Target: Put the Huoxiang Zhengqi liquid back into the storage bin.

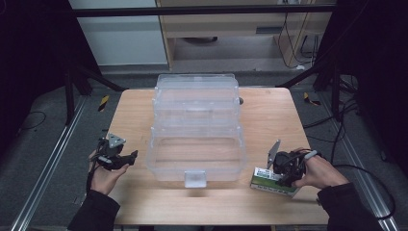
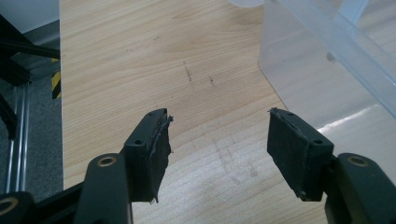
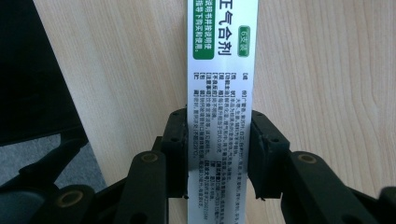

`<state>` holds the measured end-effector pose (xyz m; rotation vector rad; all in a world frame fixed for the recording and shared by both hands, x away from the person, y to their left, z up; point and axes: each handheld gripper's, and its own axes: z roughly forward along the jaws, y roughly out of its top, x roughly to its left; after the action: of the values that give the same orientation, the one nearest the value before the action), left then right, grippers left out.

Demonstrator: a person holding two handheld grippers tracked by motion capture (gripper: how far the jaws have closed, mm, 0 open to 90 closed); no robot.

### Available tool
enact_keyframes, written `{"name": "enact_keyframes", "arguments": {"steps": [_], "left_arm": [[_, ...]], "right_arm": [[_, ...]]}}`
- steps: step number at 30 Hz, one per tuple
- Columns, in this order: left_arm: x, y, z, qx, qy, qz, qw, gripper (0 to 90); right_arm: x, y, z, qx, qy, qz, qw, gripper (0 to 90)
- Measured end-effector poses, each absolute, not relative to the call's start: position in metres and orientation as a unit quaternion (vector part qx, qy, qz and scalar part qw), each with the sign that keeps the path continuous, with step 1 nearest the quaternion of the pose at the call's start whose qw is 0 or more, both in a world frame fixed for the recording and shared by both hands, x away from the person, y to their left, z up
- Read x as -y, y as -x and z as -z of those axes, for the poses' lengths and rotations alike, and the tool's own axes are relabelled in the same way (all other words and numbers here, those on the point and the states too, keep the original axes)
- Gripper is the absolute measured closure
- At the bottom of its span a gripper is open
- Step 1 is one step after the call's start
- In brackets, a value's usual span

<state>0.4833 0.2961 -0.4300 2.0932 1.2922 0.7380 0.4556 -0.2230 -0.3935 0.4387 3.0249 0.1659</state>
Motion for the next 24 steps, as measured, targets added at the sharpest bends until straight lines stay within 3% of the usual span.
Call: {"name": "enact_keyframes", "arguments": {"steps": [24], "left_arm": [[-0.296, -0.484, 0.431, -0.483, -0.783, -0.274, 0.281, 38.3]], "right_arm": [[0.230, -0.446, 0.334, -0.987, -0.133, -0.072, 0.059, 63.4]]}}
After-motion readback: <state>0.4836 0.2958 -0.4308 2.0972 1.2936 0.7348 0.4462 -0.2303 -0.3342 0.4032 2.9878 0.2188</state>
